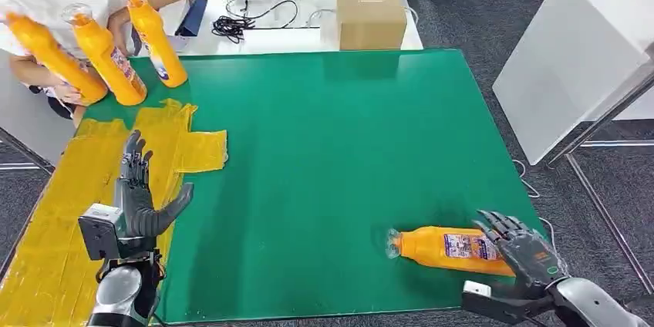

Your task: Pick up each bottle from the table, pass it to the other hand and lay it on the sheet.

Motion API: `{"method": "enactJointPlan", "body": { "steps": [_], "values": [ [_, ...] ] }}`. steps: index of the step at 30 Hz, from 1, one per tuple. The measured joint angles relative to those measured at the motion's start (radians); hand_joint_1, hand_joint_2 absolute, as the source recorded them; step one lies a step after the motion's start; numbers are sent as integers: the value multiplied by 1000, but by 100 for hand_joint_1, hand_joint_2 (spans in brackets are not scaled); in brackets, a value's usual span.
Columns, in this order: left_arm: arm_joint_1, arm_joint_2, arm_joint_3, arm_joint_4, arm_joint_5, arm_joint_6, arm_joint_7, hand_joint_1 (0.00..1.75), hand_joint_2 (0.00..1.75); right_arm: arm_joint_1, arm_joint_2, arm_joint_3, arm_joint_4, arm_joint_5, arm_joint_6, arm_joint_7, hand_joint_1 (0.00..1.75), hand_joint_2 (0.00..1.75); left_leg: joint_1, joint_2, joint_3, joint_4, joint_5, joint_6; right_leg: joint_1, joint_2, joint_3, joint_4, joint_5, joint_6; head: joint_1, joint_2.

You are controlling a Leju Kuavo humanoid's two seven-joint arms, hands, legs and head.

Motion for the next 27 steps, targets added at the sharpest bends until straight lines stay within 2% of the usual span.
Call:
{"method": "enactJointPlan", "body": {
  "steps": [8,11,12,17,18,19,23,25,26,27],
  "values": [
    [4,-2,0,0,0,0,0,0,175,-22,47,-2,48,100,-1,51,0,175,1,0,0,0,0,0,1,0,0,0,0,0,0,0],
    [4,-3,0,0,0,-1,5,0,175,-45,72,4,87,146,1,85,14,175,1,1,0,0,0,0,1,0,0,0,0,0,0,0],
    [4,-4,0,0,0,-2,7,0,175,-54,80,6,101,152,4,89,14,175,1,1,0,0,0,0,1,0,0,0,0,0,0,0],
    [3,-8,-1,2,0,-11,11,0,175,-92,106,14,162,124,25,62,16,175,1,2,1,0,0,0,1,1,0,0,0,0,1,0],
    [3,-8,-1,2,0,-11,11,0,175,-96,108,15,168,120,25,61,51,175,1,3,1,0,0,0,1,1,0,0,0,0,0,0],
    [3,-9,-1,2,0,-12,11,0,175,-100,109,15,173,119,26,61,133,175,1,3,2,0,0,0,1,2,0,0,0,0,0,0],
    [3,-9,-1,2,0,-12,11,0,175,-105,111,16,180,116,27,58,134,175,1,4,2,0,0,0,1,2,0,0,0,0,0,0],
    [3,-9,-1,2,0,-12,11,0,175,-105,111,16,180,116,27,58,155,175,1,4,2,0,0,0,1,2,1,0,0,0,0,0],
    [3,-9,-1,2,0,-12,11,0,175,-105,111,16,182,114,28,58,175,175,1,4,2,0,0,0,1,2,1,0,0,0,0,0],
    [3,-9,-2,3,0,-13,11,0,175,-105,112,17,186,109,33,53,175,175,1,4,2,0,0,0,1,2,1,0,0,0,0,0]
  ]
}}
